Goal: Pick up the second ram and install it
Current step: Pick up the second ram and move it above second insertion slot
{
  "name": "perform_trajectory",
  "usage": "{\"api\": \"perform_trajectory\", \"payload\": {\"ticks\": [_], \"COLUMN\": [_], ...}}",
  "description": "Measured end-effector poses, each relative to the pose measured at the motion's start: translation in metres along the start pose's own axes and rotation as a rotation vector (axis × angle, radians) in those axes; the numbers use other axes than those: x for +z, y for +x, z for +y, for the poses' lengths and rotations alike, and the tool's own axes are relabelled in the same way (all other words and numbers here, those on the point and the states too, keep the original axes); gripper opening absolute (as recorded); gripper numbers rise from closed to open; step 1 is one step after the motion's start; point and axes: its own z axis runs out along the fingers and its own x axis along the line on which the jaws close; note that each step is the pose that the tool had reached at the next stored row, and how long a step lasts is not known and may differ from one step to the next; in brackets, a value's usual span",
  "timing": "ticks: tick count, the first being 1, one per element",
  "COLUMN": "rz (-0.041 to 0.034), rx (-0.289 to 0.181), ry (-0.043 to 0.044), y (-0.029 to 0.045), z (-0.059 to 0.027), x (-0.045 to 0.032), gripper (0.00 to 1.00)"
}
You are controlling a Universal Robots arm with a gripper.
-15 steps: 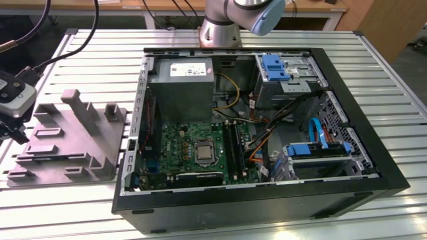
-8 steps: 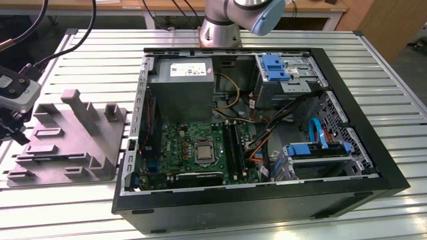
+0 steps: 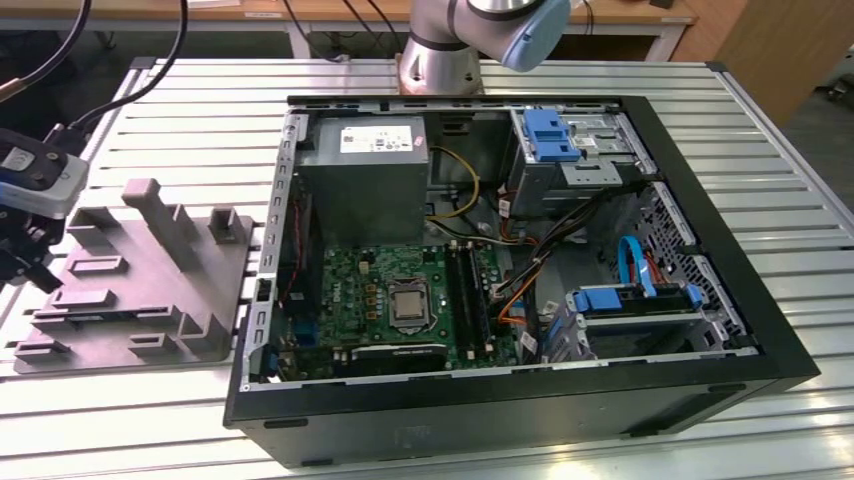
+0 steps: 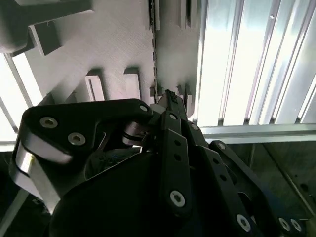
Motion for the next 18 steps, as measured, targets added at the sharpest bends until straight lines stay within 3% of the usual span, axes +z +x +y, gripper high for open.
{"api": "perform_trajectory", "payload": {"ticks": [1,7,8,18], "rz": [0.0014,0.0061,0.0076,0.0148], "rx": [-0.036,-0.146,-0.182,-0.358], "ry": [0.0009,0.0034,0.0044,0.0086], "y": [-0.0001,-0.0001,-0.0002,-0.0002], "z": [0.0,-0.0002,-0.0003,-0.0004], "x": [0.0012,0.0051,0.0064,0.0102], "gripper": [0.1,0.1,0.1,0.1]}}
